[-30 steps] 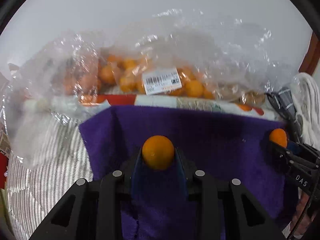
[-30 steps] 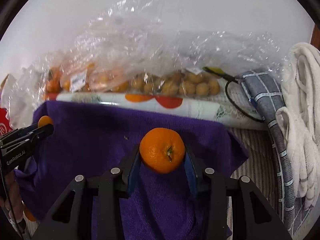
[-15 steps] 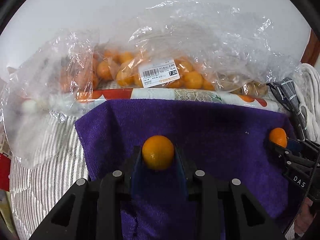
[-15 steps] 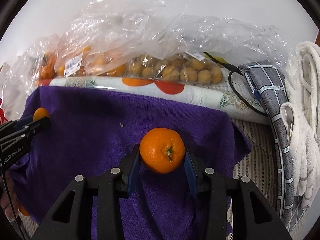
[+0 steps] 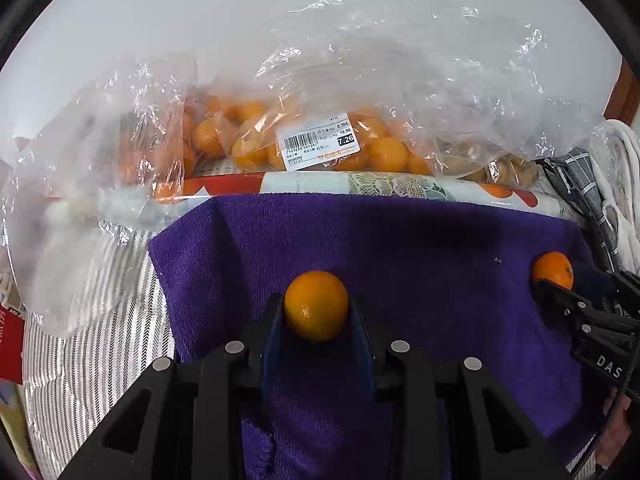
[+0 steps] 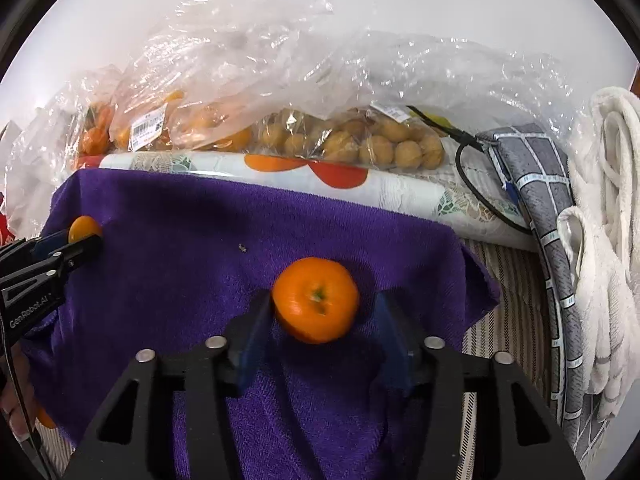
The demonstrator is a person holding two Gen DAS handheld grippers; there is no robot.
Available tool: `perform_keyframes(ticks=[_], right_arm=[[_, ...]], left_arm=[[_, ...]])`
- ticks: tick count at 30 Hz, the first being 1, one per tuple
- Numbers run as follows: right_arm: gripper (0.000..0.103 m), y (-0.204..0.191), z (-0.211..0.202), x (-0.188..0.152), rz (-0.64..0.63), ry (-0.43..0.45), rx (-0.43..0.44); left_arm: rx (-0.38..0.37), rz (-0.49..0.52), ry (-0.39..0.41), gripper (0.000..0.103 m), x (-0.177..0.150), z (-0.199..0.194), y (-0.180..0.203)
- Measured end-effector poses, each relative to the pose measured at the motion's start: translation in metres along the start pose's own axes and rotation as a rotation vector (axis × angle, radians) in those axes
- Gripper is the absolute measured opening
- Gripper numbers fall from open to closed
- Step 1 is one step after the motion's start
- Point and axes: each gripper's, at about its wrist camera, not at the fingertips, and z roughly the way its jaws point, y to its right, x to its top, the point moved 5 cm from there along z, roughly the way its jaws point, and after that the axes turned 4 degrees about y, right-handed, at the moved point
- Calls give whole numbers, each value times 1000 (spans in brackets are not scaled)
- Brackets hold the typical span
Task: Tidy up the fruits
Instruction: 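Open the right tool onto the towel while the left tool releases its tangerine, then grasp an oval orange with the right tool while the left tool grasps a large orange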
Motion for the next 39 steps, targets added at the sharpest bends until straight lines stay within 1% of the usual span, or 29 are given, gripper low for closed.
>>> perform_keyframes(ticks=[1,7,8,10,11,15,17,20,23,27,29,31,33,36,39], right_arm=[[64,-1,-1,1,-5,3,-1],[69,-2,-8,7,-21,19,1],[69,-3,-9,6,-21,22,3],[69,-4,-11,9,-21,26,2],[69,-5,-11,10,-20,23,6],[69,-2,-22,8,0,7,31],[69,1,-28,10,14,30,35],[69,5,-42,14,24,87,17],[69,5,-63,17,27,137,6],[69,5,-102,4,25,205,13],[69,6,-116,-5,28,209,-2],[69,8,-132,-14,36,231,-47],[69,9,-145,-24,42,244,-56],[69,8,-160,-45,80,232,-4],[69,3,-169,-66,86,221,39]], left_arm=[[-1,0,-1,31,0,0,0],[-1,-4,-1,32,1,-2,-2],[-1,-3,1,34,2,-3,-2],[8,-4,3,47,3,-6,-4],[11,-6,6,50,3,-7,-5],[15,-5,20,51,7,-20,-7],[19,-3,37,51,10,-29,-7],[37,7,79,51,14,-45,-4],[45,53,123,51,18,-69,5],[26,81,193,51,21,-106,18],[30,99,214,51,17,-120,22],[4,113,228,51,8,-135,27],[-22,140,219,51,-5,-147,33],[-33,172,227,51,-29,-169,31],[-29,159,255,51,-51,-188,19]])
